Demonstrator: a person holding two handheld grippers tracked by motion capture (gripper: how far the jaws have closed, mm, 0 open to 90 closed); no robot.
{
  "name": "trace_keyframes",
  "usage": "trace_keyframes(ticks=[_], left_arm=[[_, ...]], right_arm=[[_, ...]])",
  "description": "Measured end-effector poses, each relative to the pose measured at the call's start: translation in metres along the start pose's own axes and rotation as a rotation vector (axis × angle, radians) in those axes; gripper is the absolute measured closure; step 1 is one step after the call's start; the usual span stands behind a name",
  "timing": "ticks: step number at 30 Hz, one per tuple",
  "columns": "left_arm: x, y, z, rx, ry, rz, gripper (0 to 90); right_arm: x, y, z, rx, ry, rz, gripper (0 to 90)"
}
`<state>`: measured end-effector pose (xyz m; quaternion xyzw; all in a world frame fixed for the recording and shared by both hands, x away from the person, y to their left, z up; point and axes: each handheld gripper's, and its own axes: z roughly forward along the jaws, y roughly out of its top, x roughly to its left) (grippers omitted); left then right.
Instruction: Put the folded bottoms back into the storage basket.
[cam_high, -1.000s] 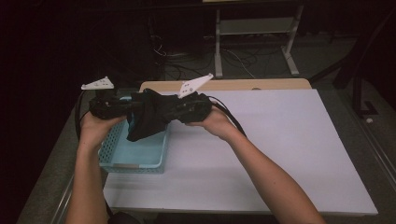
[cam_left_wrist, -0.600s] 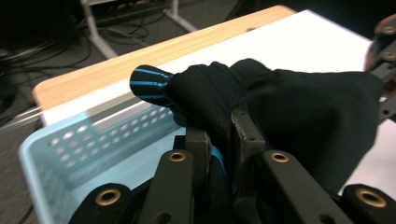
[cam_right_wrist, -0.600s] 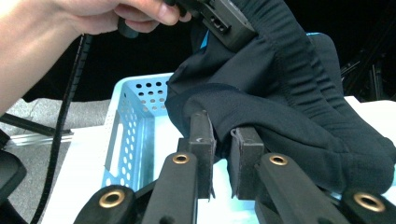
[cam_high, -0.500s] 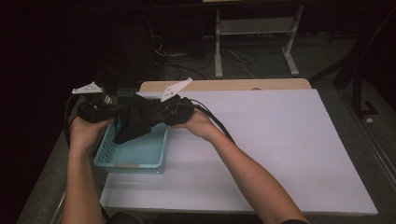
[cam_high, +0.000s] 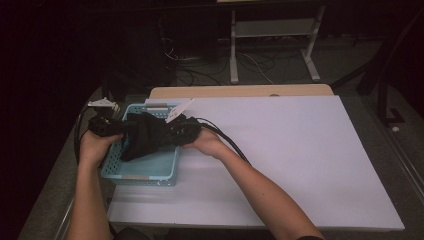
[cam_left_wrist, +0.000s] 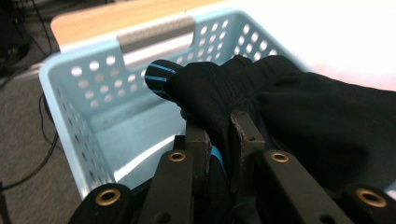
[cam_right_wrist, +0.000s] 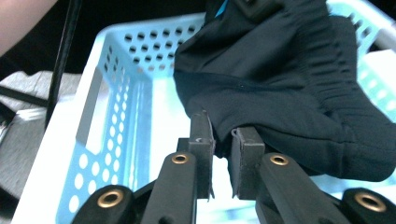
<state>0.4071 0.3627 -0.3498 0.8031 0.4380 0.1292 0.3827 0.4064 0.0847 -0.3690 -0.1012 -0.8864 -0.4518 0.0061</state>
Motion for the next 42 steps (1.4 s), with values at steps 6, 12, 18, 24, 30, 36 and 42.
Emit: trace_keyframes(ticks=[6, 12, 18, 24, 30, 36, 42], left_arm=[[0.003, -0.005, 0.011, 0.060, -0.019, -0.023, 79.4], [0.004, -0.006, 0.015, 0.078, -0.009, -0.020, 79.0], [0.011, -0.008, 0.014, 0.015, 0.139, -0.056, 53.4], [0.009, -0.005, 0.011, -0.047, 0.125, -0.073, 38.1], [-0.002, -0.001, 0.016, -0.089, 0.022, -0.084, 33.6], [-0.019, 0.003, 0.018, -0.134, -0.069, -0.068, 25.8], [-0.040, 0.007, 0.019, -0.174, -0.134, -0.030, 18.1]], right_arm=[[0.007, -0.010, -0.002, 0.041, 0.020, -0.006, 69.7], [0.007, -0.016, -0.016, 0.023, 0.012, -0.002, 63.8], [0.003, -0.019, -0.030, -0.020, 0.003, 0.033, 52.5], [0.000, -0.021, -0.042, -0.050, -0.032, 0.053, 47.1], [-0.002, -0.030, -0.056, -0.069, -0.057, 0.068, 41.4], [-0.006, -0.044, -0.072, -0.087, -0.092, 0.093, 34.8], [-0.008, -0.061, -0.090, -0.101, -0.134, 0.114, 30.1]])
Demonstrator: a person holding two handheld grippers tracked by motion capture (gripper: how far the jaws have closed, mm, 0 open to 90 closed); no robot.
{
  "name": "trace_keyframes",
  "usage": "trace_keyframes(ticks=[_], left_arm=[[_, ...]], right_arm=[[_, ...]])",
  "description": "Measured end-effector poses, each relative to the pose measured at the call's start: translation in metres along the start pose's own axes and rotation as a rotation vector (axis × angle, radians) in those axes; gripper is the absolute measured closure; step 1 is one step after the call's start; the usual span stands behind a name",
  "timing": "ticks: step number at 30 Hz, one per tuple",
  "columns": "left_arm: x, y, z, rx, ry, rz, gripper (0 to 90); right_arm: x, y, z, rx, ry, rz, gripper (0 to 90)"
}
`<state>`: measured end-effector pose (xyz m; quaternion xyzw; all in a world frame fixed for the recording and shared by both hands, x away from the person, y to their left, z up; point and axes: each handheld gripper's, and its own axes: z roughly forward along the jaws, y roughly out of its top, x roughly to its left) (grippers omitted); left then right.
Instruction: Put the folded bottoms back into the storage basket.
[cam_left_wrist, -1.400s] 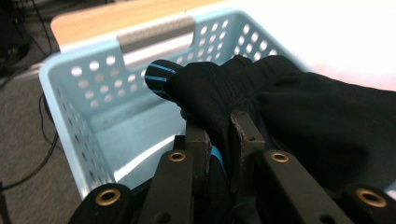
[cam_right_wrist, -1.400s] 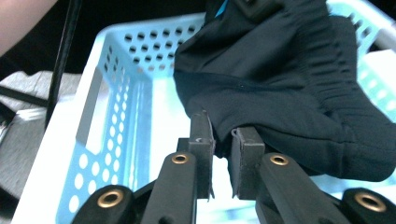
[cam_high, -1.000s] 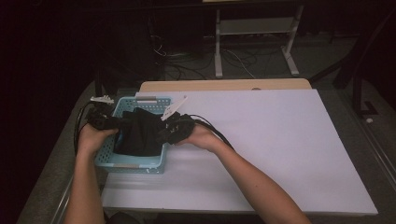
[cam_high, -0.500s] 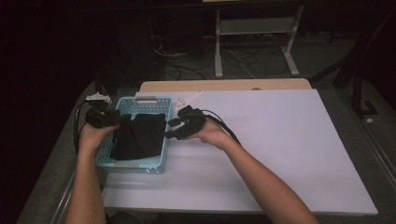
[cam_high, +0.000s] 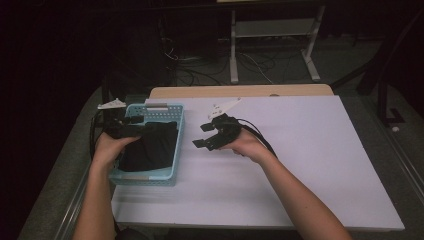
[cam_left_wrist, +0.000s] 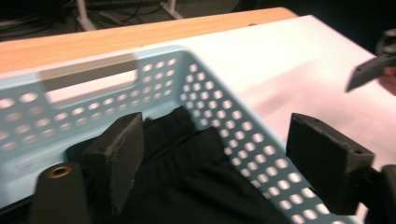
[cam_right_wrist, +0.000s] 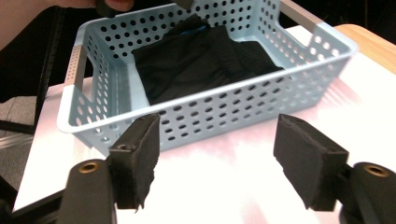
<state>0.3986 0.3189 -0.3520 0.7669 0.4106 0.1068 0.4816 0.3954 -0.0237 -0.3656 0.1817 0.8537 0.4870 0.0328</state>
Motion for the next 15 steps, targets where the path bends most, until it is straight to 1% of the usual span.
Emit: trace_keyframes(ticks=[4, 7, 9, 12, 15], left_arm=[[-0.015, 0.002, 0.004, -0.005, -0.026, 0.027, 14.6], [-0.026, 0.001, 0.008, -0.012, -0.060, 0.043, 13.0], [-0.033, 0.001, 0.011, -0.004, -0.074, 0.057, 11.2], [-0.044, -0.001, 0.015, 0.000, -0.097, 0.080, 9.1], [-0.056, -0.004, 0.018, -0.001, -0.112, 0.100, 2.7]], right_arm=[[-0.005, -0.009, -0.014, -0.009, -0.021, 0.016, 27.1], [-0.008, -0.015, -0.025, -0.021, -0.034, 0.030, 23.7], [-0.011, -0.020, -0.033, -0.038, -0.041, 0.040, 21.4], [-0.013, -0.027, -0.044, -0.037, -0.051, 0.054, 15.7], [-0.014, -0.037, -0.055, -0.032, -0.075, 0.049, 13.8]])
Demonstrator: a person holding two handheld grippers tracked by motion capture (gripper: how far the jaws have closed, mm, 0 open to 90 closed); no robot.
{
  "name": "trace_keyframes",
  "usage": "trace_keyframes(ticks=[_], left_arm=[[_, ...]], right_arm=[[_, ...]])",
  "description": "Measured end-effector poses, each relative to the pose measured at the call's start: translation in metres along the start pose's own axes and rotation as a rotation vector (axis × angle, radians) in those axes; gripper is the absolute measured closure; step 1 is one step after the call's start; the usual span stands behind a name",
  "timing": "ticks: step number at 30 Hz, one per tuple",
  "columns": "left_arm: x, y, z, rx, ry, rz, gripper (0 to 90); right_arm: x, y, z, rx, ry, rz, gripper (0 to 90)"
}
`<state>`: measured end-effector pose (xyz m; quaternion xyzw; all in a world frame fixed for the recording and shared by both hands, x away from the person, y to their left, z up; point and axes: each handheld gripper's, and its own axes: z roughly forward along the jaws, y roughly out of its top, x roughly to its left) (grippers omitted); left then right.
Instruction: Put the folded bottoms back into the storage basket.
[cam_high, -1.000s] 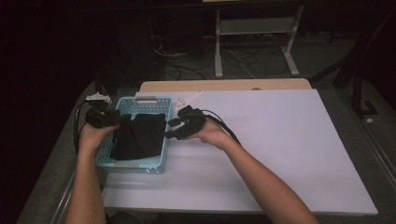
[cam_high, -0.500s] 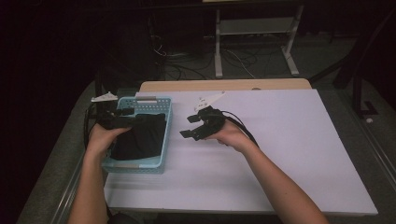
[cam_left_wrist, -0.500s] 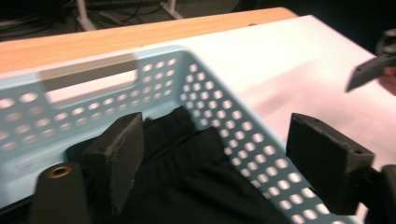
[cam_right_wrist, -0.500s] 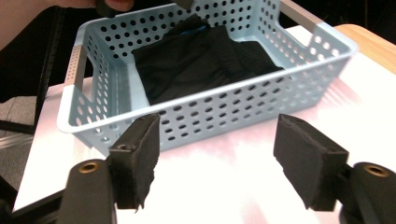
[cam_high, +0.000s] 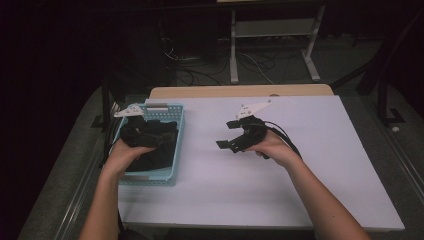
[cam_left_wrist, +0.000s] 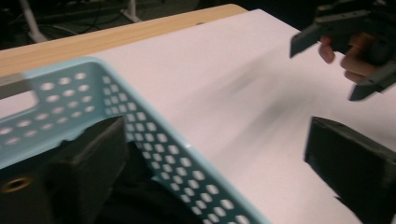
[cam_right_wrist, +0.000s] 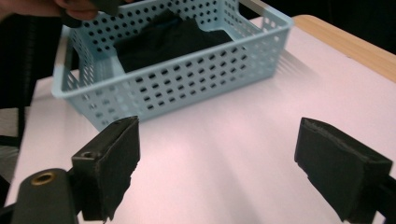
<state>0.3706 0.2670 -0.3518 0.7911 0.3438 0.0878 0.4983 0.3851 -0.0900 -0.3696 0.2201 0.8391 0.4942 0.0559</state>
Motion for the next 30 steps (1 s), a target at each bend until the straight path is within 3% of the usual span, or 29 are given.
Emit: trace_keyframes(ticks=[11, 18, 23, 30], left_arm=[[-0.042, -0.010, 0.008, -0.016, -0.073, 0.045, 0.0], [-0.062, -0.021, 0.015, -0.024, -0.117, 0.083, 0.0], [-0.071, -0.030, 0.022, -0.029, -0.151, 0.103, 0.0], [-0.072, -0.037, 0.025, -0.027, -0.155, 0.102, 0.0]], right_arm=[[-0.002, -0.030, -0.040, -0.001, -0.037, 0.024, 6.4], [0.000, -0.047, -0.060, 0.008, -0.048, 0.031, 4.0], [0.003, -0.056, -0.073, 0.010, -0.055, 0.036, 4.0], [0.008, -0.067, -0.090, -0.002, -0.069, 0.036, 4.0]])
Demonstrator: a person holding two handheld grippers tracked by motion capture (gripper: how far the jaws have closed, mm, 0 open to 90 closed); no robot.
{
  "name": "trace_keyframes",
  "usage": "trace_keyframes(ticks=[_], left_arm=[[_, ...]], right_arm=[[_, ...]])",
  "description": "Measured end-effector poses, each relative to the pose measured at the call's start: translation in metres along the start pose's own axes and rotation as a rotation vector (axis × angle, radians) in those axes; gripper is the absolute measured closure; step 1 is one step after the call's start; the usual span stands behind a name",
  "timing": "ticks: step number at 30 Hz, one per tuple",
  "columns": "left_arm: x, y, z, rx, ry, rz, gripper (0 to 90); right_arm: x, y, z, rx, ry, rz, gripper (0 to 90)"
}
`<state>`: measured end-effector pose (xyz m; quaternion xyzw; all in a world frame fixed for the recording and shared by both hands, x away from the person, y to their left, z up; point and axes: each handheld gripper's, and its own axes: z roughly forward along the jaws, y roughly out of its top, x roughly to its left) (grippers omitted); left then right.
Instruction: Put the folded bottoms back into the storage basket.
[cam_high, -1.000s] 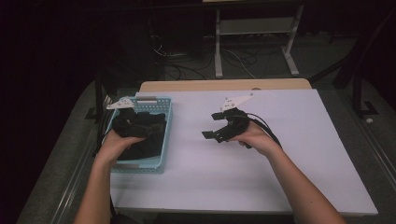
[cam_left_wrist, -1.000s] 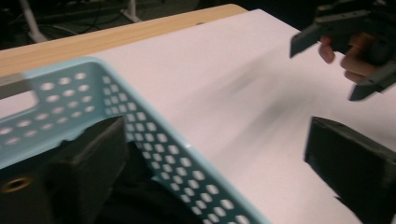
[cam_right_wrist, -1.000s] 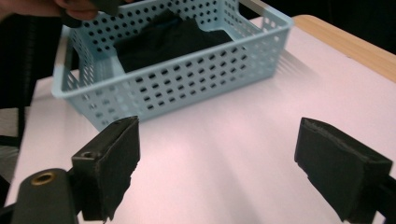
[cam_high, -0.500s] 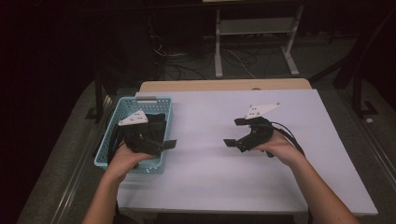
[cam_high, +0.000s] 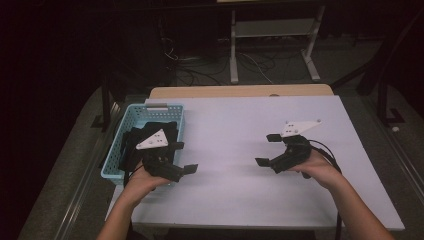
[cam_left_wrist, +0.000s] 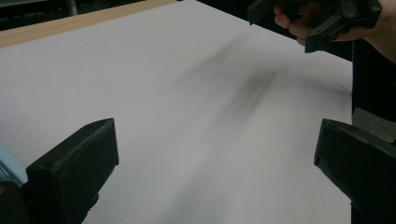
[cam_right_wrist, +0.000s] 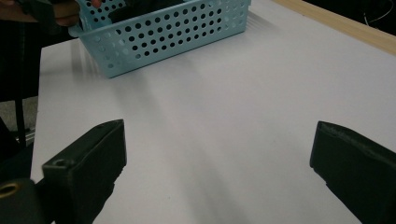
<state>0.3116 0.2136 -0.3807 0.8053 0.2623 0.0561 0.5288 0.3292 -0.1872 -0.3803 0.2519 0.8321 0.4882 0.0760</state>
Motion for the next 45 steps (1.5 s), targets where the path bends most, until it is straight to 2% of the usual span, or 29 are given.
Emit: trace_keyframes(ticks=[6, 13, 19, 23, 29, 33, 36, 39, 45], left_arm=[[0.001, -0.003, 0.001, 0.011, -0.028, -0.002, 0.0], [0.002, -0.004, 0.002, 0.018, -0.040, 0.005, 0.0], [0.003, -0.004, 0.001, 0.018, -0.045, 0.002, 0.0], [0.003, -0.004, 0.001, 0.020, -0.051, -0.001, 0.0], [0.003, -0.005, 0.002, 0.024, -0.050, 0.002, 0.0], [0.004, -0.004, 0.002, 0.027, -0.054, 0.001, 0.0], [0.004, -0.005, 0.002, 0.029, -0.053, 0.003, 0.0], [0.003, -0.004, 0.002, 0.030, -0.051, 0.005, 0.0], [0.003, -0.004, 0.002, 0.030, -0.053, 0.006, 0.0]], right_arm=[[0.001, -0.012, -0.017, -0.009, -0.028, 0.009, 4.2], [0.001, -0.033, -0.036, -0.010, -0.054, 0.027, 4.2], [0.000, -0.054, -0.046, -0.004, -0.071, 0.060, 3.8], [0.001, -0.065, -0.051, 0.012, -0.086, 0.064, 3.5], [0.001, -0.079, -0.060, -0.001, -0.093, 0.081, 3.5], [0.000, -0.084, -0.064, -0.004, -0.093, 0.079, 3.5], [-0.001, -0.087, -0.063, -0.004, -0.075, 0.083, 3.5], [0.000, -0.087, -0.060, 0.014, -0.072, 0.073, 3.5], [0.001, -0.086, -0.060, 0.012, -0.062, 0.070, 3.5]])
